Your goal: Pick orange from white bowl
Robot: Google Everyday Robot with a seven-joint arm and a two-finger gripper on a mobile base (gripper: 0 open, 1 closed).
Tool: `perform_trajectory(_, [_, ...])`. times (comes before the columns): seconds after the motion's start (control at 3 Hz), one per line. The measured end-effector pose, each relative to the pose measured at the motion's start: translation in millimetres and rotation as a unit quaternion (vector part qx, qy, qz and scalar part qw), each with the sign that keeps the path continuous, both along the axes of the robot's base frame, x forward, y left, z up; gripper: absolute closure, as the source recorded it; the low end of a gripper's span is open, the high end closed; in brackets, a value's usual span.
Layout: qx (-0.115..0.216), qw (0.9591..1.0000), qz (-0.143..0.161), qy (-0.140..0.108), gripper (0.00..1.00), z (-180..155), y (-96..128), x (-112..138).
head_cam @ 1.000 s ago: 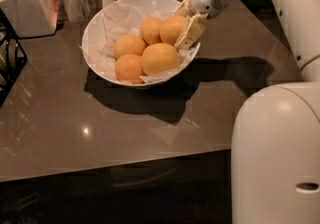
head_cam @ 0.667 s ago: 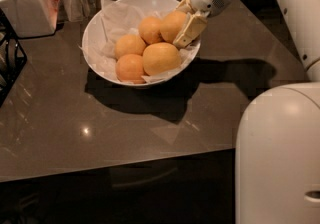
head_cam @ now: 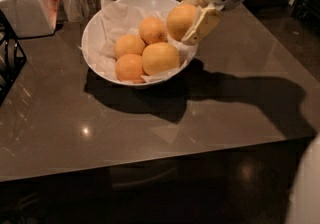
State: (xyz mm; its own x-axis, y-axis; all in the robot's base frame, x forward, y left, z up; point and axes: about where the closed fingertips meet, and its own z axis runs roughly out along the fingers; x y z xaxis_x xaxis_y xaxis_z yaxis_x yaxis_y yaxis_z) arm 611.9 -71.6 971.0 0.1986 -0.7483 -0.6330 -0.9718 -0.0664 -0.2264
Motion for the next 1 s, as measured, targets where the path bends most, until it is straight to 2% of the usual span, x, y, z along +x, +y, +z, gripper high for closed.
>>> perform_trajectory(0.33, [0.042,0.9989,-0.008,-0.022,1.00,16,-11,-40])
perform_trajectory(0.67, [0.073,0.9957,-0.039,-0.040,1.00,28,-23,-84])
perform_trajectory(1.0, [0.070,0.9958,-0.050,-0.030,1.00,18,-32,-91])
